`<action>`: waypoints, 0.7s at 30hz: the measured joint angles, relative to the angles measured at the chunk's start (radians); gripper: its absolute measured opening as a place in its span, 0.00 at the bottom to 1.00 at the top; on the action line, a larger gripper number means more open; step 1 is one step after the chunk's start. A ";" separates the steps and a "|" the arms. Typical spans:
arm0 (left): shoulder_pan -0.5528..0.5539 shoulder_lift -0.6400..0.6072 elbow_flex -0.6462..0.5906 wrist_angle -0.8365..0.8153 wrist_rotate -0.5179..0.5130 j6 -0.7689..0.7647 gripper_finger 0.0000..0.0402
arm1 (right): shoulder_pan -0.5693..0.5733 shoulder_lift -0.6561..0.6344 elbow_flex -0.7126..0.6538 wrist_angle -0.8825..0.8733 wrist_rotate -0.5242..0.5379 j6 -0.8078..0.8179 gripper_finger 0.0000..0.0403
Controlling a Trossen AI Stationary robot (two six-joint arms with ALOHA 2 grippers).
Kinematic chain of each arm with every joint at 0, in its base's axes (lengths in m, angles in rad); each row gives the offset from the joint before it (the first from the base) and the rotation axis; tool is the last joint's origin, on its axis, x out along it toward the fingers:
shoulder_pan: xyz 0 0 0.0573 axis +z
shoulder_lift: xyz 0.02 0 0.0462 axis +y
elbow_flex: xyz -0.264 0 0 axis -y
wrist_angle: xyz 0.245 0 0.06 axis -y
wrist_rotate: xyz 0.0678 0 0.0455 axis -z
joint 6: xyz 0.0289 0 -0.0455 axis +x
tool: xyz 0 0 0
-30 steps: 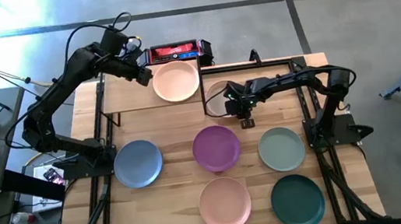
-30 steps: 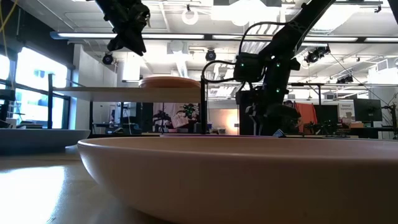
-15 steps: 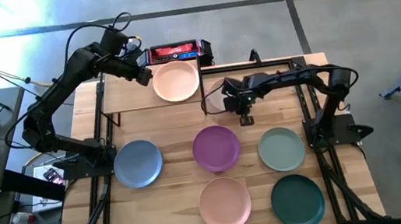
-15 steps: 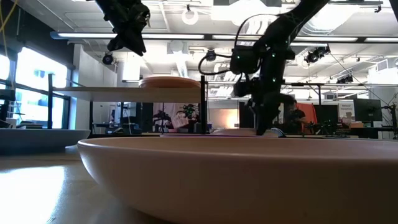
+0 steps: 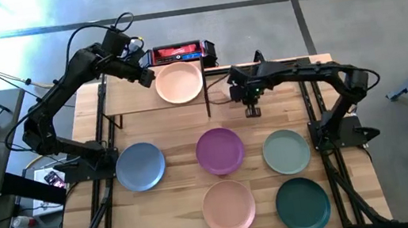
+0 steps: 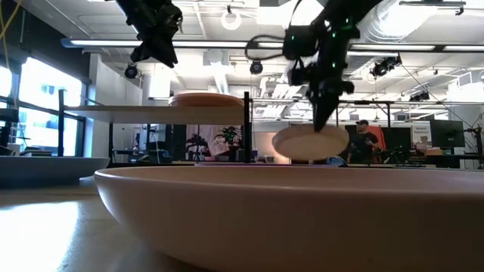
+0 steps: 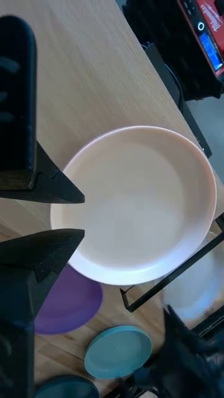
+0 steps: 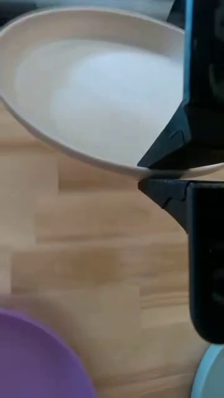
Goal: Place and stack plates onto a shelf
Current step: Stack the white plate on top of the light orange plate on the shelf
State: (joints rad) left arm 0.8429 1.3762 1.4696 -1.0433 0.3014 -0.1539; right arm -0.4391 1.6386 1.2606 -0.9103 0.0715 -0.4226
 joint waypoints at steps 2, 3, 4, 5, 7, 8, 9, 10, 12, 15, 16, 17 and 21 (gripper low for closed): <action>0.000 0.000 0.000 0.000 0.000 -0.002 0.16 | -0.009 -0.024 0.037 -0.024 0.014 -0.002 0.00; 0.000 0.000 0.000 0.000 0.000 -0.008 0.16 | -0.013 -0.034 0.056 -0.030 0.026 -0.002 0.00; 0.000 0.000 0.000 0.000 -0.001 -0.013 0.16 | -0.018 -0.041 0.077 -0.037 0.037 -0.003 0.00; 0.000 0.000 0.000 0.000 -0.001 -0.018 0.16 | -0.022 -0.046 0.101 -0.047 0.047 -0.004 0.00; 0.000 -0.001 0.000 0.000 -0.001 -0.018 0.16 | -0.033 -0.051 0.156 -0.068 0.061 -0.005 0.00; 0.000 -0.003 0.000 0.000 -0.002 -0.018 0.16 | -0.038 -0.052 0.186 -0.075 0.065 -0.009 0.00; 0.000 -0.005 0.000 0.000 -0.002 -0.018 0.16 | -0.043 -0.052 0.218 -0.078 0.068 -0.019 0.00; 0.000 -0.007 0.000 0.000 -0.002 -0.018 0.16 | -0.047 -0.052 0.247 -0.078 0.068 -0.029 0.00; 0.000 -0.013 0.000 0.001 -0.003 -0.017 0.16 | -0.054 -0.052 0.302 -0.074 0.069 -0.054 0.00; 0.000 -0.022 0.000 0.001 -0.004 -0.008 0.16 | -0.063 -0.052 0.378 -0.046 0.069 -0.096 0.00; 0.000 -0.026 0.000 0.001 -0.004 -0.009 0.16 | -0.067 -0.052 0.400 -0.028 0.067 -0.109 0.00; 0.000 -0.030 0.000 0.002 -0.011 -0.009 0.16 | -0.071 -0.052 0.418 -0.010 0.059 -0.123 0.00; 0.000 -0.052 0.000 0.002 -0.054 -0.009 0.16 | -0.083 -0.052 0.470 0.073 0.008 -0.168 0.00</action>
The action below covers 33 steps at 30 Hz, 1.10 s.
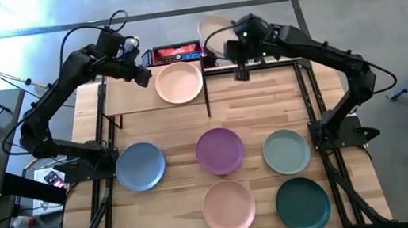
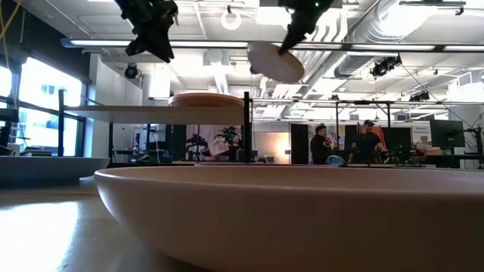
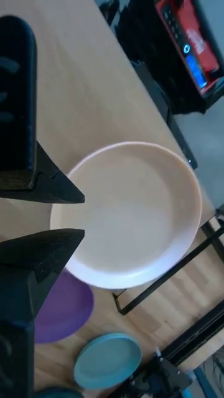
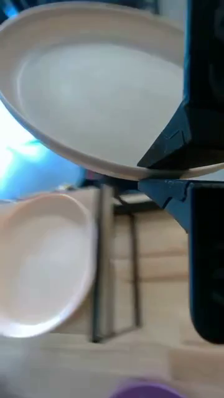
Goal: Place and stack plates onto a shelf
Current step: Stack the white plate on top of the light orange plate on the shelf
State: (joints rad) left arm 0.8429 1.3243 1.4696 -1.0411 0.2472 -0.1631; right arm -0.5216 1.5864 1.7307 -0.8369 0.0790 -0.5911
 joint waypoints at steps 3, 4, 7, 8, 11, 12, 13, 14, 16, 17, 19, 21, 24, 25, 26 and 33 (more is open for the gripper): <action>0.000 -0.018 0.000 0.007 -0.006 0.000 0.16 | -0.003 0.000 0.022 0.057 -0.018 -0.034 0.00; 0.000 -0.026 0.000 0.018 -0.005 0.000 0.16 | -0.003 0.000 0.025 0.084 -0.021 -0.041 0.00; 0.000 -0.049 0.000 0.053 -0.005 -0.010 0.16 | -0.002 0.002 0.031 0.166 -0.042 -0.048 0.00; 0.000 -0.055 0.000 0.067 -0.005 -0.016 0.16 | -0.002 0.002 0.030 0.192 -0.061 -0.049 0.00; 0.000 -0.077 0.000 0.099 -0.005 -0.018 0.16 | -0.001 0.003 0.029 0.252 -0.125 -0.050 0.00; 0.000 -0.084 0.000 0.113 -0.005 -0.019 0.16 | 0.003 0.003 0.029 0.274 -0.143 -0.049 0.00; 0.000 -0.090 0.000 0.125 -0.006 -0.019 0.16 | 0.007 0.003 0.029 0.295 -0.159 -0.050 0.00; 0.000 -0.097 0.000 0.133 -0.006 -0.019 0.16 | 0.012 0.003 0.029 0.314 -0.171 -0.053 0.00; 0.000 -0.109 0.000 0.156 -0.006 -0.022 0.16 | 0.026 0.003 0.029 0.346 -0.195 -0.067 0.00; 0.000 -0.113 0.000 0.168 -0.006 -0.029 0.16 | 0.035 0.003 0.029 0.359 -0.205 -0.076 0.00; 0.000 -0.122 0.000 0.189 -0.007 -0.044 0.16 | 0.057 0.009 0.029 0.386 -0.210 -0.092 0.00; 0.000 -0.130 0.000 0.207 -0.009 -0.045 0.16 | 0.075 0.022 0.030 0.399 -0.211 -0.103 0.00; 0.000 -0.139 0.000 0.234 -0.009 -0.045 0.16 | 0.099 0.058 0.041 0.397 -0.211 -0.125 0.00; 0.000 -0.142 0.000 0.238 -0.009 -0.045 0.16 | 0.104 0.069 0.041 0.397 -0.211 -0.126 0.00; 0.000 -0.142 0.000 0.242 -0.009 -0.046 0.16 | 0.108 0.080 0.042 0.398 -0.210 -0.128 0.00; 0.000 -0.143 0.000 0.242 -0.008 -0.047 0.16 | 0.134 0.150 0.043 0.392 -0.209 -0.082 0.00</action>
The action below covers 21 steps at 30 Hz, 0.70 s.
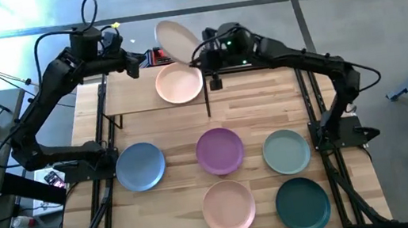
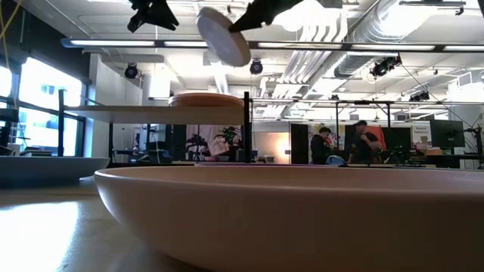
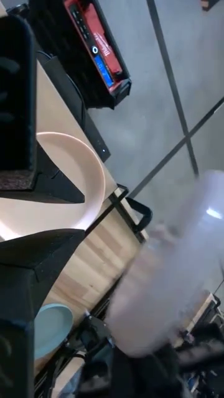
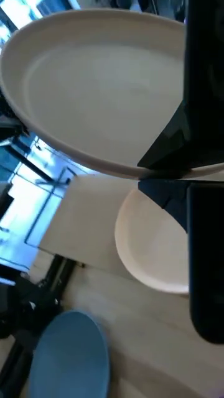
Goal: Place and stack plates onto a shelf
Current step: Stack the white plate on top of the light orange plate on the shelf
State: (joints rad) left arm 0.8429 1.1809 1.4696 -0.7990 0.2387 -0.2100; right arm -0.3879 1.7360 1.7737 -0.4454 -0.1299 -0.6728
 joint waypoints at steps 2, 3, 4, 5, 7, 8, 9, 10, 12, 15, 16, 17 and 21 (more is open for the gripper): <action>0.000 0.000 0.000 0.000 0.000 0.000 0.16 | 0.010 0.024 0.001 -0.001 -0.003 0.001 0.00; 0.000 0.000 0.000 0.000 0.000 0.000 0.16 | 0.016 0.038 0.001 -0.001 -0.003 0.001 0.00; 0.000 0.000 0.000 0.000 0.000 0.000 0.16 | 0.021 0.051 0.001 -0.002 -0.003 0.001 0.00; 0.000 0.000 0.000 0.000 0.000 0.000 0.16 | 0.025 0.062 0.001 -0.006 -0.003 0.000 0.00; 0.000 0.000 0.000 0.000 0.000 -0.001 0.16 | 0.034 0.081 0.001 -0.010 -0.004 0.000 0.00; 0.000 0.000 0.000 0.000 0.000 -0.001 0.16 | 0.036 0.088 0.001 -0.015 -0.005 0.000 0.00; 0.000 0.000 0.000 0.000 0.001 -0.001 0.16 | 0.037 0.096 0.001 -0.020 -0.010 0.000 0.00; 0.000 0.000 0.000 0.000 0.001 0.000 0.16 | 0.037 0.102 0.001 -0.023 -0.021 0.001 0.00; 0.000 0.000 0.000 0.000 0.001 0.000 0.16 | 0.036 0.115 0.001 -0.028 -0.052 0.004 0.00; 0.000 0.000 0.000 0.000 0.001 -0.007 0.16 | 0.034 0.129 0.001 -0.034 -0.066 0.015 0.00; 0.000 0.000 0.000 0.000 0.001 -0.012 0.16 | 0.034 0.132 0.000 -0.045 -0.066 0.013 0.00; 0.000 0.000 0.000 -0.001 0.001 -0.017 0.16 | 0.034 0.136 -0.003 -0.050 -0.066 0.009 0.00; 0.000 0.000 0.000 0.000 0.002 -0.023 0.16 | 0.034 0.164 -0.005 -0.080 -0.080 -0.004 0.00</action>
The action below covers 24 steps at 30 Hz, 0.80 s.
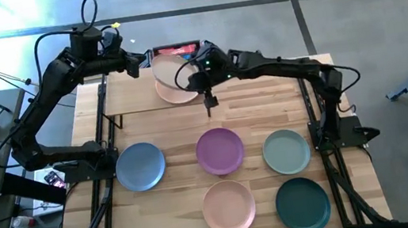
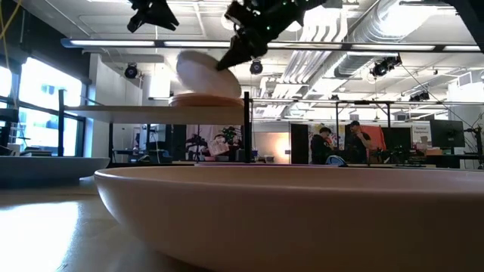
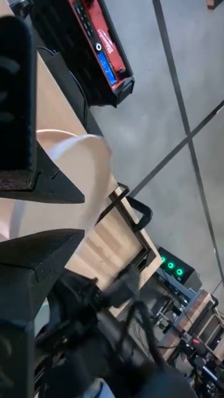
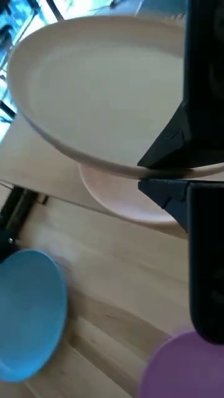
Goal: Place and stack plates onto a shelf
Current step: Stack the white plate on top of the light orange plate on the shelf
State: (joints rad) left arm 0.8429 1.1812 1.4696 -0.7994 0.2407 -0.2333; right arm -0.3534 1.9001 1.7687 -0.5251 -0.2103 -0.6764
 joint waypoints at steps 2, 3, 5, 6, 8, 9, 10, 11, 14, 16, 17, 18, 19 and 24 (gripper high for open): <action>0.000 0.000 0.000 0.000 0.001 0.000 0.16 | -0.001 0.016 0.000 -0.017 -0.002 -0.010 0.00; 0.000 0.000 0.000 0.000 0.001 0.000 0.16 | -0.001 0.023 0.000 -0.019 -0.002 -0.017 0.00; 0.000 0.000 0.000 0.000 0.008 0.000 0.16 | -0.001 0.036 0.000 -0.034 -0.002 -0.044 0.00; 0.000 0.000 0.000 0.000 0.009 0.000 0.16 | -0.001 0.039 -0.001 -0.043 -0.002 -0.055 0.00; 0.000 0.000 0.000 -0.002 0.012 0.000 0.16 | -0.001 0.045 -0.001 -0.055 -0.001 -0.073 0.00; 0.000 0.000 0.000 -0.004 0.012 0.000 0.16 | -0.001 0.047 -0.001 -0.058 0.000 -0.081 0.00; 0.000 0.000 0.000 -0.005 0.012 0.000 0.16 | -0.001 0.048 -0.001 -0.074 0.001 -0.088 0.00; 0.000 0.000 0.000 -0.005 0.012 0.000 0.16 | -0.001 0.048 -0.001 -0.087 0.005 -0.094 0.00; 0.000 0.000 0.000 -0.005 0.012 0.000 0.16 | -0.001 0.048 -0.001 -0.107 0.046 -0.140 0.00; 0.000 0.000 0.000 -0.005 0.012 0.000 0.16 | -0.001 0.049 -0.001 -0.112 0.066 -0.164 0.00; 0.000 0.000 0.000 -0.005 0.012 0.000 0.16 | -0.001 0.049 -0.001 -0.111 0.078 -0.174 0.00; 0.000 0.000 0.000 -0.005 0.012 0.000 0.16 | -0.001 0.049 -0.001 -0.108 0.092 -0.184 0.00; 0.000 0.000 0.000 -0.005 0.012 0.000 0.16 | 0.000 0.049 -0.001 -0.106 0.105 -0.197 0.00; 0.000 0.000 0.000 -0.008 0.012 -0.001 0.16 | 0.001 0.049 -0.001 -0.106 0.128 -0.230 0.00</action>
State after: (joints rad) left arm 0.8425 1.1816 1.4696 -0.8073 0.2523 -0.2342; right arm -0.3527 1.9488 1.7676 -0.6312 -0.0824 -0.9068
